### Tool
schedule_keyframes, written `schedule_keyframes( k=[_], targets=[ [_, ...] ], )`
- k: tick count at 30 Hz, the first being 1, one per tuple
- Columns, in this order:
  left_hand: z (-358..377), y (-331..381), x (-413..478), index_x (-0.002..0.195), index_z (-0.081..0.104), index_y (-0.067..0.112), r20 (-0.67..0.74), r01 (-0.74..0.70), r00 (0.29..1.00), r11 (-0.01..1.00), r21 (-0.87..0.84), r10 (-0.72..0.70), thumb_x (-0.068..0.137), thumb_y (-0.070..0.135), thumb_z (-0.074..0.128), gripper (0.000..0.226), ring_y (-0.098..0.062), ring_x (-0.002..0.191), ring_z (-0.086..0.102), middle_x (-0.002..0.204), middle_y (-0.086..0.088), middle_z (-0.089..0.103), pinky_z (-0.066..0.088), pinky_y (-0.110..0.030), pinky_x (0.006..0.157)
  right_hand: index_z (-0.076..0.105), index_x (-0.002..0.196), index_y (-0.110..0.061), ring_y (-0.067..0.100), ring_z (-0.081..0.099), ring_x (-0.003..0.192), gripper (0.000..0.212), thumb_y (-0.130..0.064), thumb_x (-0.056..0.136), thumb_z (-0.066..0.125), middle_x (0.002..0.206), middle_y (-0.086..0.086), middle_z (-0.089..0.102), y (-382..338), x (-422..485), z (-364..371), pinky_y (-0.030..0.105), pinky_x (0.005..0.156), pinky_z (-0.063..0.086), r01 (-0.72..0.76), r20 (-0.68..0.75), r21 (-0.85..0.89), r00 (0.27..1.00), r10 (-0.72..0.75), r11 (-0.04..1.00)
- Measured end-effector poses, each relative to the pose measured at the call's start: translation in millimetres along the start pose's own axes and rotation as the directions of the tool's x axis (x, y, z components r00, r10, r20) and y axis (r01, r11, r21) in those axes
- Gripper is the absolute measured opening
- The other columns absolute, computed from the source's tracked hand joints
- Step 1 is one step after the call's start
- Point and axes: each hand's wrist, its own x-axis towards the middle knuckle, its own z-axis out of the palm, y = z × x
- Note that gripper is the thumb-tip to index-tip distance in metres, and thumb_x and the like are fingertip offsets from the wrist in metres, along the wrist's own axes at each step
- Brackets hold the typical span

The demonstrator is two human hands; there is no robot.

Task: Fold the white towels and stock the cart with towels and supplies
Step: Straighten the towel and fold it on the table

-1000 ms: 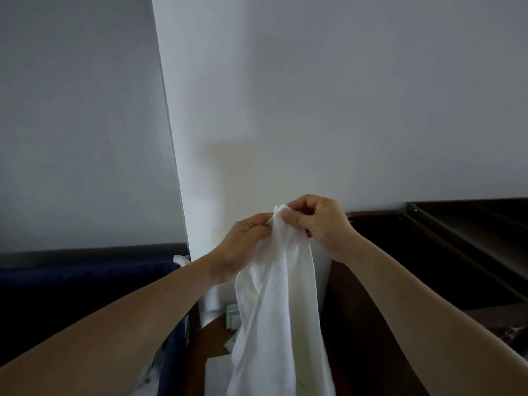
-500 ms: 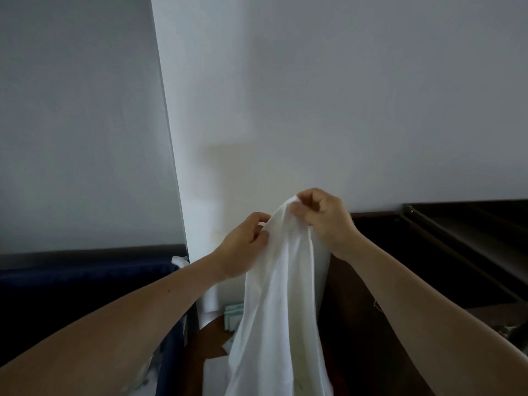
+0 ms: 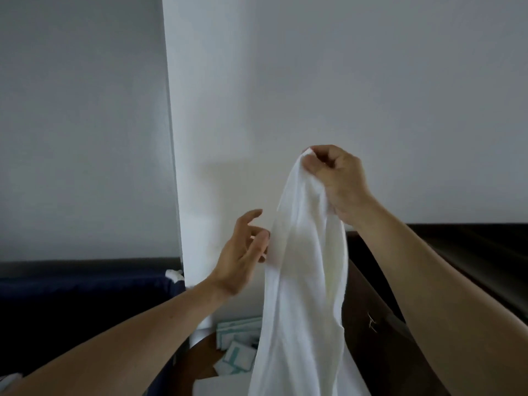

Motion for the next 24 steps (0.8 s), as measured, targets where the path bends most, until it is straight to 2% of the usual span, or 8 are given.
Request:
schedule_keyframes(
  k=[3, 6, 9, 11, 13, 17, 21, 24],
  targets=[
    [-3.3, 8.5, 3.0, 0.13, 0.037, 0.053, -0.056, -0.035, 0.998, 0.996, 0.079, 0.04, 0.099, 0.04, 0.052, 0.037, -0.012, 0.087, 0.067, 0.111, 0.011, 0.063, 0.053, -0.018, 0.074, 0.071, 0.091, -0.029, 0.001, 0.062, 0.077, 0.005, -0.025, 0.089, 0.073, 0.08, -0.019, 0.068, -0.7, 1.6, -4.5, 0.013, 0.064, 0.048, 0.016, 0.123, -0.165, 0.992, 0.004, 0.986],
    [-2.5, 6.2, 1.4, 0.124, 0.049, 0.045, 0.068, -0.069, 0.996, 0.991, 0.116, 0.061, 0.096, 0.028, 0.062, 0.035, -0.011, 0.092, 0.065, 0.118, 0.01, 0.06, 0.055, -0.02, 0.076, 0.072, 0.089, -0.031, -0.006, 0.061, 0.071, 0.005, -0.026, 0.089, 0.073, 0.073, -0.024, 0.067, -10.4, 6.0, -7.5, 0.011, 0.064, 0.047, 0.024, 0.037, -0.063, 0.999, -0.022, 0.998],
    [4.5, -5.3, -7.5, 0.124, 0.059, 0.027, 0.184, 0.002, 0.983, 0.99, 0.138, -0.028, 0.094, 0.031, 0.067, 0.031, -0.013, 0.097, 0.065, 0.118, 0.006, 0.063, 0.056, -0.025, 0.082, 0.072, 0.089, -0.032, -0.004, 0.059, 0.063, 0.003, -0.028, 0.09, 0.072, 0.072, -0.021, 0.065, -18.6, 9.7, -8.6, 0.012, 0.048, 0.042, 0.041, 0.01, -0.047, 0.999, -0.041, 0.998],
    [5.9, -11.1, -10.5, 0.109, 0.065, 0.031, 0.226, 0.043, 0.972, 0.992, 0.121, -0.069, 0.093, 0.031, 0.068, 0.016, -0.006, 0.094, 0.064, 0.108, 0.015, 0.063, 0.053, -0.019, 0.081, 0.072, 0.087, -0.032, -0.002, 0.058, 0.061, 0.005, -0.029, 0.09, 0.072, 0.072, -0.02, 0.064, -18.7, 11.6, -9.1, 0.015, 0.044, 0.041, 0.054, 0.021, -0.054, 0.998, -0.053, 0.997],
    [7.0, -16.8, -11.8, 0.094, 0.07, 0.033, 0.281, 0.096, 0.951, 0.988, 0.121, -0.127, 0.093, 0.033, 0.067, 0.003, -0.003, 0.092, 0.063, 0.097, 0.019, 0.061, 0.052, -0.02, 0.082, 0.072, 0.087, -0.033, -0.002, 0.06, 0.064, 0.005, -0.029, 0.089, 0.073, 0.073, -0.02, 0.066, -20.5, 14.6, -12.7, 0.016, 0.049, 0.045, 0.057, 0.008, -0.048, 0.998, -0.057, 0.997],
    [5.5, -40.9, -17.8, 0.08, 0.064, 0.039, 0.291, 0.088, 0.942, 0.962, 0.258, -0.164, 0.095, 0.032, 0.065, 0.017, -0.003, 0.08, 0.058, 0.085, 0.022, 0.059, 0.051, -0.028, 0.08, 0.073, 0.091, -0.028, -0.001, 0.064, 0.074, 0.003, -0.026, 0.088, 0.073, 0.081, -0.016, 0.069, -20.8, 22.9, -24.7, 0.019, 0.068, 0.051, 0.076, -0.088, -0.017, 0.993, -0.077, 0.997],
    [14.0, -47.9, -25.8, 0.095, 0.062, 0.042, 0.338, 0.136, 0.911, 0.947, 0.291, -0.234, 0.09, 0.04, 0.069, 0.008, -0.005, 0.097, 0.059, 0.105, 0.014, 0.062, 0.046, -0.015, 0.086, 0.073, 0.092, -0.027, 0.001, 0.063, 0.077, 0.005, -0.025, 0.088, 0.072, 0.084, -0.013, 0.069, -17.5, 27.2, -22.0, 0.023, 0.074, 0.052, 0.089, -0.123, -0.01, 0.988, -0.09, 0.996],
    [24.0, -45.2, -21.1, 0.105, 0.071, 0.03, 0.287, 0.177, 0.926, 0.952, 0.248, -0.247, 0.091, 0.04, 0.068, 0.018, -0.004, 0.105, 0.06, 0.112, 0.01, 0.064, 0.045, -0.015, 0.092, 0.074, 0.094, -0.025, 0.005, 0.064, 0.082, 0.006, -0.024, 0.088, 0.073, 0.088, -0.01, 0.07, -17.3, 26.9, -16.8, 0.028, 0.081, 0.054, 0.092, -0.093, -0.012, 0.991, -0.093, 0.996]
  ],
)
